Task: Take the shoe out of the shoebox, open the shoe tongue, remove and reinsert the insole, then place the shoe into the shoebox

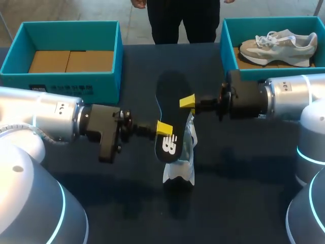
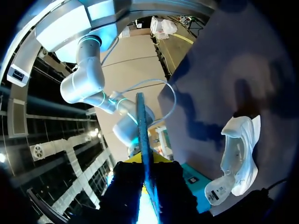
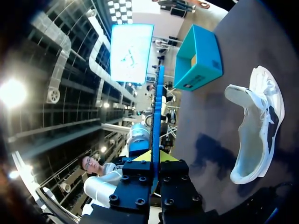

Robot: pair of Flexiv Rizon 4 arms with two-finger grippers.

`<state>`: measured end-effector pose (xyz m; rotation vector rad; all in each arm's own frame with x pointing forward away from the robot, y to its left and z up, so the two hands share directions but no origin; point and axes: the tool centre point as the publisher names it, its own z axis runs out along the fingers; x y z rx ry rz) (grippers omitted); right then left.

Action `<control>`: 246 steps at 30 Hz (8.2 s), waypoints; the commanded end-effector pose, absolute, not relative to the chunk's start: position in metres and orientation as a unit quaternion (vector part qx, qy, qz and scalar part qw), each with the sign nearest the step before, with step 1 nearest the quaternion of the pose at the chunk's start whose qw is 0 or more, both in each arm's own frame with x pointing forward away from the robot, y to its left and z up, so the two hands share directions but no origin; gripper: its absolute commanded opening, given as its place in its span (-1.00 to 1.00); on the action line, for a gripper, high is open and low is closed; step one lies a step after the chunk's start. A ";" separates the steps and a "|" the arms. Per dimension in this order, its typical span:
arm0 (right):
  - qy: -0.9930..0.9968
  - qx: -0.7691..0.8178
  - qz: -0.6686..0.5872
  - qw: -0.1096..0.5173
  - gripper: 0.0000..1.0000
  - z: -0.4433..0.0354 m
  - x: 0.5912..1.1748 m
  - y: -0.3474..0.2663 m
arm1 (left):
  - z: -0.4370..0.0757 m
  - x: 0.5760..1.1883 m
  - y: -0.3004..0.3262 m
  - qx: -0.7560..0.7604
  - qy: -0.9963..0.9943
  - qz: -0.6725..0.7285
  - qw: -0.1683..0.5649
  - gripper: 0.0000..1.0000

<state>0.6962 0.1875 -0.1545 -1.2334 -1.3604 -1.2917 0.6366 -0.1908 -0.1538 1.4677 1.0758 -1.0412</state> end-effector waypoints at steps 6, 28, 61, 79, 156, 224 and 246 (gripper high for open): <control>-0.536 -0.507 -0.518 0.432 -1.00 -0.170 0.698 0.188 | -0.141 0.636 -0.175 0.605 0.509 -0.424 0.442 1.00; -0.535 -0.526 -0.504 0.428 -1.00 -0.192 0.699 0.194 | -0.135 0.655 -0.152 0.668 0.643 -0.291 0.238 1.00; -0.564 -0.544 -0.437 0.441 -1.00 -0.205 0.703 0.201 | -0.125 0.670 -0.164 0.702 0.693 -0.131 0.099 1.00; -0.573 -0.533 -0.420 0.458 -1.00 -0.212 0.708 0.205 | -0.130 0.682 -0.171 0.713 0.689 -0.103 0.076 1.00; -0.570 -0.535 -0.403 0.476 -1.00 -0.201 0.713 0.197 | -0.108 0.666 -0.112 0.655 0.576 -0.375 0.316 1.00; -0.519 -0.514 -0.447 0.517 -1.00 -0.180 0.692 0.226 | -0.191 0.696 -0.155 0.439 0.561 -0.494 0.498 -0.29; -0.522 -0.506 -0.446 0.523 -1.00 -0.181 0.690 0.232 | -0.191 0.694 -0.161 0.445 0.556 -0.499 0.494 -1.00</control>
